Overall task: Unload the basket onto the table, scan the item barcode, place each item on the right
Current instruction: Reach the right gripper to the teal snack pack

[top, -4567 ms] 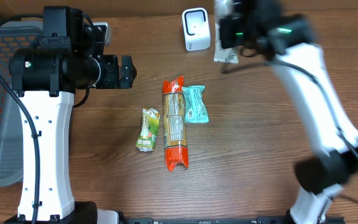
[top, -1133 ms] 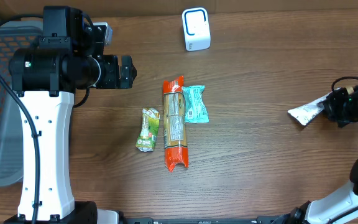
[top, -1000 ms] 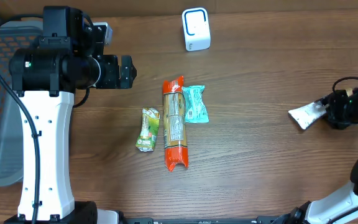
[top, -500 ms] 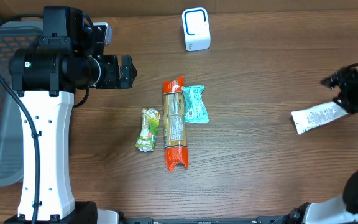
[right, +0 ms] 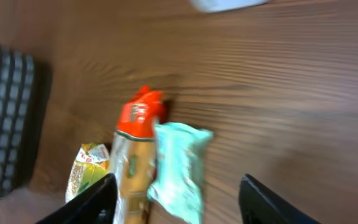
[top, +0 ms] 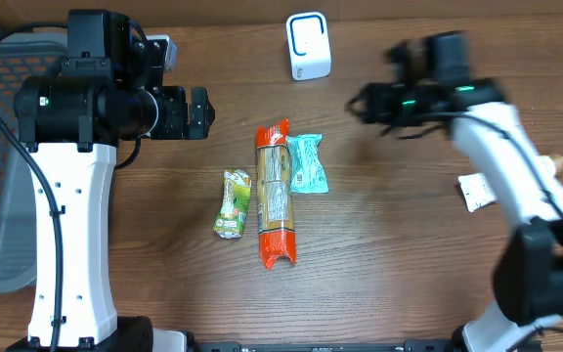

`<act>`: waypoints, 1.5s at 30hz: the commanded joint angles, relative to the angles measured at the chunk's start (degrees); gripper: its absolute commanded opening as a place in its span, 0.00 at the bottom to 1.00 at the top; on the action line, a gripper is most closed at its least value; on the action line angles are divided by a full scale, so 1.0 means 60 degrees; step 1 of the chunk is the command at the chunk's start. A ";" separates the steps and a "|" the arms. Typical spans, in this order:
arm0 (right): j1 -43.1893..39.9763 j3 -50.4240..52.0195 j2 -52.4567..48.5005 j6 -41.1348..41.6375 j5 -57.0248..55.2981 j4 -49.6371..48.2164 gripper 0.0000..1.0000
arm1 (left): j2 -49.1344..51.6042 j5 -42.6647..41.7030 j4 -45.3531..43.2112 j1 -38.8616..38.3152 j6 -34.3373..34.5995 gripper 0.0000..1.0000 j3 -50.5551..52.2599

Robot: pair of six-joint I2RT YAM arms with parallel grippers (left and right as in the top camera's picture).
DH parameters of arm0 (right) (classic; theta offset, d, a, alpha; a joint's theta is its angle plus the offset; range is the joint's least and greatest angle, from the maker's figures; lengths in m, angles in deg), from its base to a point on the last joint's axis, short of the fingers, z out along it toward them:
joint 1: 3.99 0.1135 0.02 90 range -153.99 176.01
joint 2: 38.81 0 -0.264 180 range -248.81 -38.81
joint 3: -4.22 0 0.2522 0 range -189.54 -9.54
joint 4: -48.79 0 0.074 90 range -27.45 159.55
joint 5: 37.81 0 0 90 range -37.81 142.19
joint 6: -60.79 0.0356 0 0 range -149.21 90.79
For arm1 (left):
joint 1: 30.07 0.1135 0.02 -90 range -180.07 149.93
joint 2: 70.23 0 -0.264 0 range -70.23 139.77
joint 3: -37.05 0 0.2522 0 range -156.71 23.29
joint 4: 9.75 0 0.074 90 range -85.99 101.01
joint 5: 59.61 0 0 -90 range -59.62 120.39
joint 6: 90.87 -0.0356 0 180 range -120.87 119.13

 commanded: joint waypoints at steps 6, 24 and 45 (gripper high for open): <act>0.1472 -0.0127 -0.2036 -0.0616 -0.2157 -0.1140 0.59 | -0.0004 0.0033 -0.0036 0.0033 -0.0215 0.99 0.0000; 0.1639 -0.0120 -0.3337 -0.0612 -0.1406 -0.2269 0.60 | -0.0004 0.0029 -0.0036 0.0033 -0.0215 1.00 0.0000; -0.0331 -0.0193 -0.1297 0.2528 -0.1796 0.0612 0.04 | -0.0004 0.0033 -0.0036 0.0033 -0.0215 1.00 0.0000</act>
